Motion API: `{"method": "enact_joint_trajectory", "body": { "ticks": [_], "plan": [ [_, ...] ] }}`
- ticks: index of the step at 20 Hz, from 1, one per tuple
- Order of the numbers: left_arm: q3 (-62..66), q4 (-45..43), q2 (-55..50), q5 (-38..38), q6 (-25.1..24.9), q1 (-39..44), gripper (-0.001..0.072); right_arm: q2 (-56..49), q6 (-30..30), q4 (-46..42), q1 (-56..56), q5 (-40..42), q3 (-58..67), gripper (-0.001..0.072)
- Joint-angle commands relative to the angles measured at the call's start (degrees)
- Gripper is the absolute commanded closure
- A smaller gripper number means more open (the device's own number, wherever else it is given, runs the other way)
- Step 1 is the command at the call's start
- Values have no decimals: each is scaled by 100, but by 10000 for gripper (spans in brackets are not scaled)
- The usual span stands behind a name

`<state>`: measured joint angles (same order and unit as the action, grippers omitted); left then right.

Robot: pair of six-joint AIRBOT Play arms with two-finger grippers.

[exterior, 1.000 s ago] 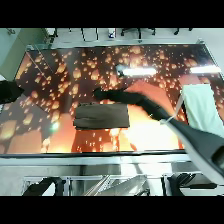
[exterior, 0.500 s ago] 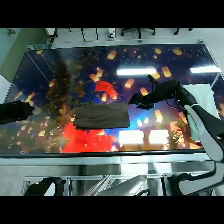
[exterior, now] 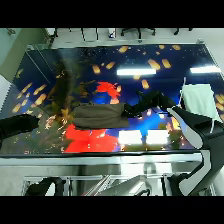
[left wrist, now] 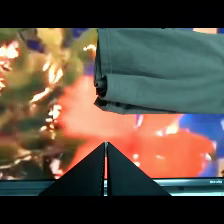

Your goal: Fold the shirts.

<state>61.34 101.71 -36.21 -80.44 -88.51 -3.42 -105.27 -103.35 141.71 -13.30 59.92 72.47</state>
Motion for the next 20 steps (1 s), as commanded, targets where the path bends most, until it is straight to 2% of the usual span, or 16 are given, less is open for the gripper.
{"method": "enact_joint_trajectory", "body": {
  "ticks": [1, 5, 8, 15, 20],
  "plan": [
    [-107, -11, 87, 66, 2, -7, 685, 2, -35, 107, -144, 4, 282, 693],
    [-107, -7, 85, 107, 2, -7, 685, 564, 15, 103, 79, 2, 909, 691],
    [-107, -7, 85, 181, 2, -7, 685, 1080, 201, 103, 678, 7, 1565, 691],
    [-107, 26, 85, 352, 2, -7, 685, 1429, 739, 107, 3005, 24, 3056, 691],
    [-107, 31, 85, 531, 7, -7, 686, 1427, 929, 109, 4548, 50, 3506, 690]
  ]
}}
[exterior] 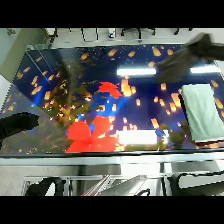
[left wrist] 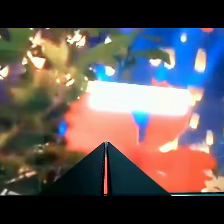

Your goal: Fold the shirts.

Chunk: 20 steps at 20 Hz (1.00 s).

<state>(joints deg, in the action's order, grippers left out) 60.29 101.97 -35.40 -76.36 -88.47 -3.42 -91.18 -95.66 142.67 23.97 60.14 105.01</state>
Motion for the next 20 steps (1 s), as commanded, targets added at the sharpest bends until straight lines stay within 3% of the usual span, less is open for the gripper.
{"method": "enact_joint_trajectory", "body": {
  "ticks": [1, 12, 17, 20],
  "plan": [
    [-2, 7, 4, 138, 2, -7, 685, 7, 197, 11, 1071, 186, 251, 690],
    [-2, 17, 4, 181, 4, -7, 685, 227, 129, 136, 1954, 1307, 348, 691],
    [-2, 17, 4, 179, 4, -7, 686, 651, 1215, -627, 2400, 2057, 341, 691],
    [-2, 17, 4, 179, 2, -4, 685, 898, 1668, -1615, 2461, 2907, 299, 691]
  ]
}}
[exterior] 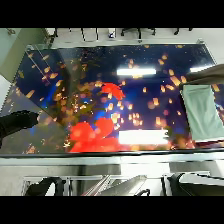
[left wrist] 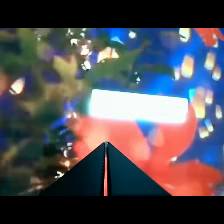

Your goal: Fold the shirts.

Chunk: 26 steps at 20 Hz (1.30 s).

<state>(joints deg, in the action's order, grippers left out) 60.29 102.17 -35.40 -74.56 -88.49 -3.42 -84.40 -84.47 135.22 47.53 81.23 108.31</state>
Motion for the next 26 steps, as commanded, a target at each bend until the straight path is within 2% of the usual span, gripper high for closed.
{"method": "enact_joint_trajectory", "body": {
  "ticks": [1, 5, 9, 12, 15, 16, 17, 18, 20, 23, 24, 26],
  "plan": [
    [-2, 2, 4, 0, 7, -4, 686, 326, 671, -1215, 103, 1058, -107, 691],
    [-2, 35, 4, -26, 2, 0, 685, 1054, 1014, -2205, 103, 1331, -1102, 691],
    [-2, 138, 2, -28, 0, 125, 685, 1864, 1298, -2992, 103, 979, -3158, 691],
    [-2, 133, 4, 44, 0, 455, 685, 2107, 1338, -2962, 103, 240, -4601, 691],
    [-2, 133, 2, 109, 2, 778, 685, 1982, 1333, -2942, 103, -103, -5171, 687],
    [-2, 131, 2, 127, 2, 868, 686, 1902, 1331, -2959, 103, -92, -5167, 639],
    [-2, 129, 2, 146, 2, 938, 686, 1878, 1329, -2962, 107, -46, -5165, 344],
    [-2, 131, 4, 157, 2, 988, 686, 1878, 1303, -2953, 107, -28, -5145, -3],
    [-2, 129, 2, 168, 2, 1051, 685, 1878, 1224, -2597, 107, -28, -4806, 7],
    [-2, 131, 4, 260, 2, 1051, 685, 1873, 918, -1390, 83, -70, -3554, 10],
    [-2, 133, 2, 273, 2, 1051, 685, 1873, 920, -1060, 26, -74, -3080, 39],
    [-2, 146, 2, 389, 4, 1051, 685, 1882, 918, -911, -192, -68, -2361, 292]
  ]
}}
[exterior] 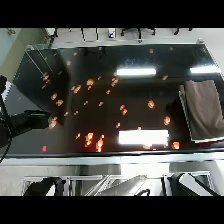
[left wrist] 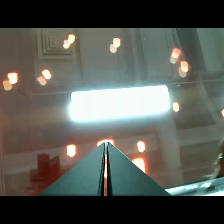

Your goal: Fold the shirts.

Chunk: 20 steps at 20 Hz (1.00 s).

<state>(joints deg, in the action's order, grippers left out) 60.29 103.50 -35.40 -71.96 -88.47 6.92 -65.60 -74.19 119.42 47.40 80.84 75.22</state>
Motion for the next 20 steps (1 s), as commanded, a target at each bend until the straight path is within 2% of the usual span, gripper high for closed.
{"method": "enact_joint_trajectory", "body": {
  "ticks": [1, 2, 4, 8, 10, 14, 17, 20],
  "plan": [
    [-2, 17, 2, 179, 4, 17, 685, 52, -227, 671, -376, -33, 1117, 450],
    [-2, 20, 2, 170, 11, 17, 685, 138, -474, 662, -588, -59, 1128, 699],
    [-2, 20, 2, 101, 221, 17, 685, 282, -754, 625, -1154, -50, 1045, 690],
    [-4, 461, 2, -61, 260, 20, 685, 800, -1187, 466, -2817, -267, 251, 689],
    [-173, 927, 9, -22, 236, 20, 685, 1314, -1239, 37, -3906, -756, -769, 690],
    [-1453, 1749, 9, 251, 17, 256, 685, 2229, -1130, -4, -5838, -2380, -3204, 690],
    [-2017, 1759, 9, 815, 39, 955, 686, 2208, -1023, 28, -6192, -2568, -3668, 690],
    [-2159, 1749, 7, 927, 133, 1233, 685, 2227, -1025, 125, -6188, -2583, -3665, 690]
  ]
}}
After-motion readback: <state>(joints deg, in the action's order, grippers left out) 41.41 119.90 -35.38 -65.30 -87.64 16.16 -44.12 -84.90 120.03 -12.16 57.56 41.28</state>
